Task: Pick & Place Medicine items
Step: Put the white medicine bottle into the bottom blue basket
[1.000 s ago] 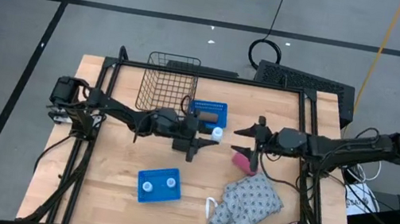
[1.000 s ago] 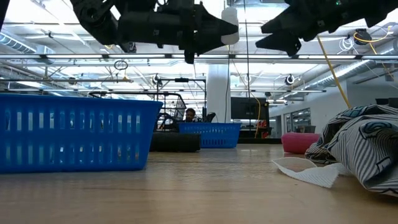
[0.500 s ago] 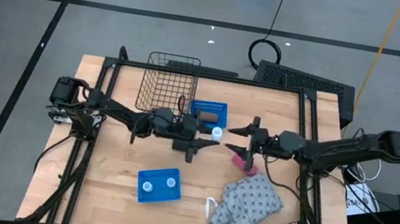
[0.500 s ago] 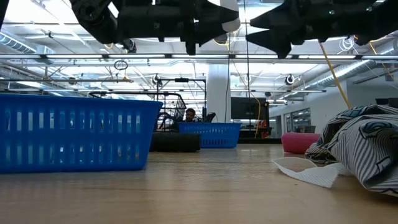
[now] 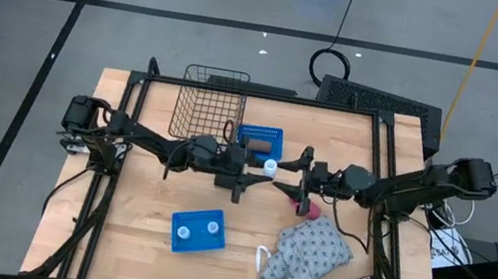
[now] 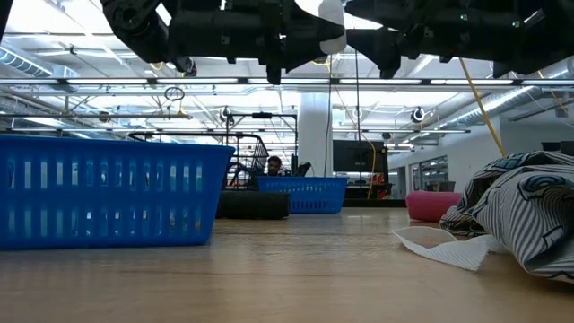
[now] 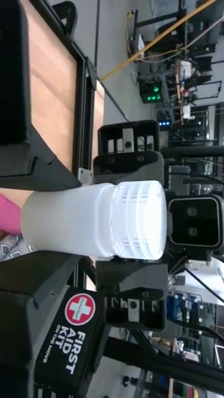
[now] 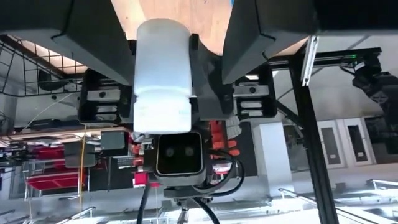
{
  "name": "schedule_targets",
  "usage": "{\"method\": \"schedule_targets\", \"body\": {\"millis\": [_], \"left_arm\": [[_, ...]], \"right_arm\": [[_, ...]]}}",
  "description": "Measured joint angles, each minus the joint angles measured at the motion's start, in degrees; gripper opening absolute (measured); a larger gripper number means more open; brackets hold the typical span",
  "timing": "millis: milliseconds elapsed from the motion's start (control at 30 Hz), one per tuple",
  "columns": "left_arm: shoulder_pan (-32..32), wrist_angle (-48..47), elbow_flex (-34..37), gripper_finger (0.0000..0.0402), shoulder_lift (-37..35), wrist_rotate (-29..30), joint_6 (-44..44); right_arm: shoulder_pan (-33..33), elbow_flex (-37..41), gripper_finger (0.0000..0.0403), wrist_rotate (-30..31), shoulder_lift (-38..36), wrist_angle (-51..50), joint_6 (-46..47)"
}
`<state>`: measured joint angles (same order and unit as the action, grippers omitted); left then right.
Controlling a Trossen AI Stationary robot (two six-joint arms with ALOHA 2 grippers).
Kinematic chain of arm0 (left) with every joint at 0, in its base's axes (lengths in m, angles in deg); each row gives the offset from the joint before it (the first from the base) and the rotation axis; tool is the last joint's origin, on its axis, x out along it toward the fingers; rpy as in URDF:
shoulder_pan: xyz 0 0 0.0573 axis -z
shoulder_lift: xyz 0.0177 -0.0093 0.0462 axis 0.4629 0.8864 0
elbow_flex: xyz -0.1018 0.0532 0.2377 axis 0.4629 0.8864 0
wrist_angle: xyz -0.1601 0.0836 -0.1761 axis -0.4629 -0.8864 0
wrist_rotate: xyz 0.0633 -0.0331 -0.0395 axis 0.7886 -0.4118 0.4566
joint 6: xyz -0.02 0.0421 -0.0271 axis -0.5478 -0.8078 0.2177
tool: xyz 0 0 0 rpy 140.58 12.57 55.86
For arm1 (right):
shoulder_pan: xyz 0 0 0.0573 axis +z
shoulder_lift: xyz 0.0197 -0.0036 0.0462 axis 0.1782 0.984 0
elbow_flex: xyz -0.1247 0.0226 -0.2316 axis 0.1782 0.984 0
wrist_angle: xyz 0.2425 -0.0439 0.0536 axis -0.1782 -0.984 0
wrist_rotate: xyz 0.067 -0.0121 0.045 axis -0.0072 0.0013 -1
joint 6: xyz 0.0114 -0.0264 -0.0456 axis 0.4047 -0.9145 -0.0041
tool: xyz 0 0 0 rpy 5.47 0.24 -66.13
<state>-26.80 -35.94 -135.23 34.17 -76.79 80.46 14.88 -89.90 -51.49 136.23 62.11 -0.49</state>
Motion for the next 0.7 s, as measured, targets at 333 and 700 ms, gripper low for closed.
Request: {"method": "schedule_targets", "body": {"millis": [333, 700], "left_arm": [[0.1, 0.5, -1.3, 0.0131, 4.1, 0.0, 0.8], [0.2, 1.4, -3.1, 0.0131, 4.9, 0.8, -0.9]], "right_arm": [[-0.5, -2.4, 0.0213, 0.1, 4.9, 1.6, -0.1], [-0.7, -2.8, 0.0152, 0.3, 3.4, -3.0, -1.8]]}}
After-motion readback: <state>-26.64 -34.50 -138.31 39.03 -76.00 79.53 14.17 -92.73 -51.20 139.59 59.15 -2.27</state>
